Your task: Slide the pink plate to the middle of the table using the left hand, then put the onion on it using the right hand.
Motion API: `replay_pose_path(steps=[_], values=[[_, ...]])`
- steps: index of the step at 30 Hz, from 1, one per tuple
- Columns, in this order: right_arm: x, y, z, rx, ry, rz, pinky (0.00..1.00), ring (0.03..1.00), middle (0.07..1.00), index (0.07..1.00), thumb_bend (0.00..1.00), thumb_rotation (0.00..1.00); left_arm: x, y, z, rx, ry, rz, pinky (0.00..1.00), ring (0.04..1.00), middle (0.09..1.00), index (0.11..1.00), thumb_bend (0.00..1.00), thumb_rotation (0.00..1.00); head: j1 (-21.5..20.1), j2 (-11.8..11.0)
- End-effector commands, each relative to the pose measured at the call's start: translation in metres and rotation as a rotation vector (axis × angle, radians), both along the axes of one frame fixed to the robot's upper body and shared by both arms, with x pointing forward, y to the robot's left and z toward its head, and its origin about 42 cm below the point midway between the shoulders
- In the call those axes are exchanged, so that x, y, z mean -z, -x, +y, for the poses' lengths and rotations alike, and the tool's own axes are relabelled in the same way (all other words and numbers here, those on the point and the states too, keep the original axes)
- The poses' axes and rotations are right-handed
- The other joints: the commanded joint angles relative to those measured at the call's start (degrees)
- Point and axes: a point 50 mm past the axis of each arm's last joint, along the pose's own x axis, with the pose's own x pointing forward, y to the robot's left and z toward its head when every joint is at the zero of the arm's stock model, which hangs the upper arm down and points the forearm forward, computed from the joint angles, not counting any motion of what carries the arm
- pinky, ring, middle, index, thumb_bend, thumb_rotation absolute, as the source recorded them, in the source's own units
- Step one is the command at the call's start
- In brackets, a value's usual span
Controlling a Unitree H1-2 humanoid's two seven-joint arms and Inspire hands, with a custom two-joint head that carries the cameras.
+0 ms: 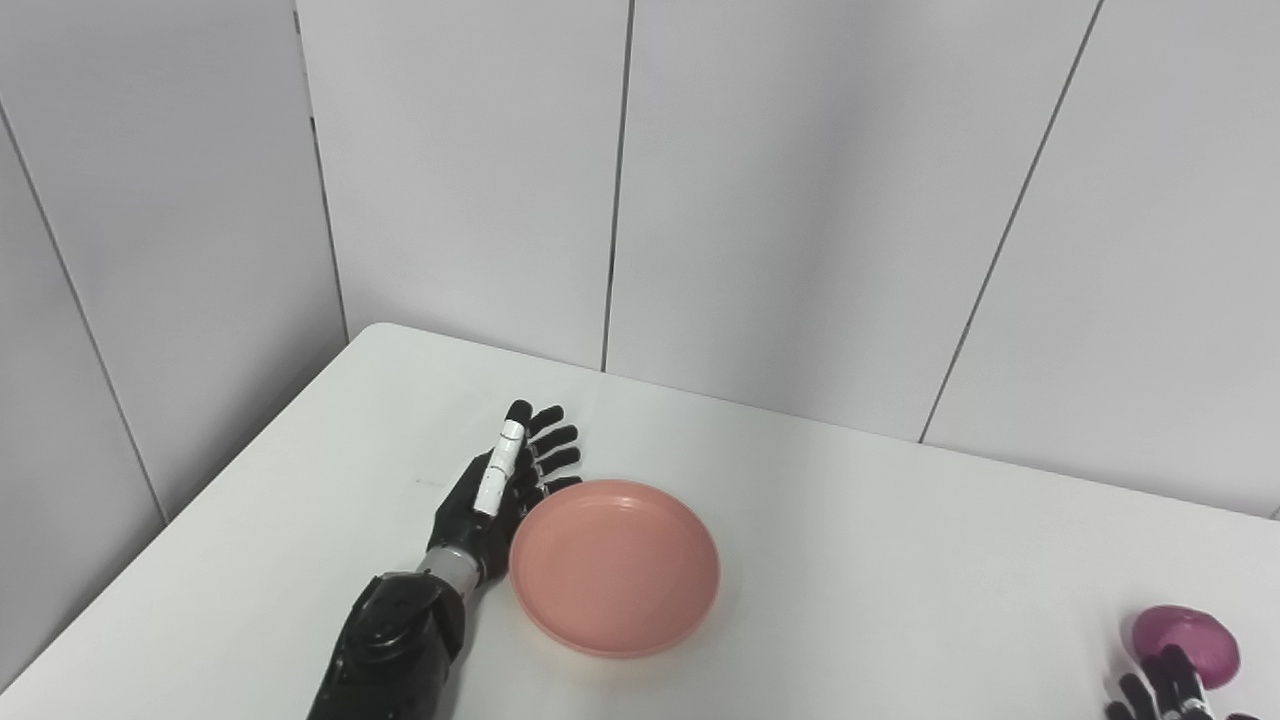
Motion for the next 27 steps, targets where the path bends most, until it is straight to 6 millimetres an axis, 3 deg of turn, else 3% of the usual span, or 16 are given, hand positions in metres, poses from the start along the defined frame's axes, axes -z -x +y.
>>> replay_pose_path(steps=[1, 10, 18, 22, 27], values=[[0.019, 0.008, 0.007, -0.014, -0.043, 0.103, 1.0, 1.0, 1.0, 1.0, 0.7, 0.99, 0.025, 0.014, -0.015, 0.006, 0.017, 0.099, 0.73, 0.844, 0.843, 0.825, 0.84, 0.87, -0.02, 0.02], [0.021, 0.005, 0.011, -0.019, -0.047, 0.092, 1.0, 1.0, 1.0, 1.0, 0.72, 0.98, 0.032, 0.022, -0.056, 0.051, 0.052, 0.15, 0.76, 0.843, 0.847, 0.834, 0.85, 0.86, -1.12, 0.42], [0.023, 0.003, 0.017, -0.016, -0.054, 0.074, 1.0, 1.0, 1.0, 1.0, 0.74, 0.96, 0.034, 0.027, -0.078, 0.105, 0.032, 0.166, 0.8, 0.864, 0.867, 0.852, 0.81, 0.88, -3.32, 1.29], [0.026, 0.001, 0.023, -0.026, -0.048, 0.069, 1.0, 1.0, 1.0, 1.0, 0.75, 0.96, 0.036, 0.031, -0.082, 0.124, 0.048, 0.176, 0.83, 0.879, 0.877, 0.854, 0.78, 0.88, -6.39, 2.2], [0.028, -0.001, 0.035, -0.019, -0.043, 0.069, 1.0, 0.993, 0.997, 0.976, 0.75, 0.95, 0.038, 0.038, -0.084, 0.167, 0.072, 0.212, 0.83, 0.876, 0.875, 0.854, 0.78, 0.87, -13.42, 3.72]])
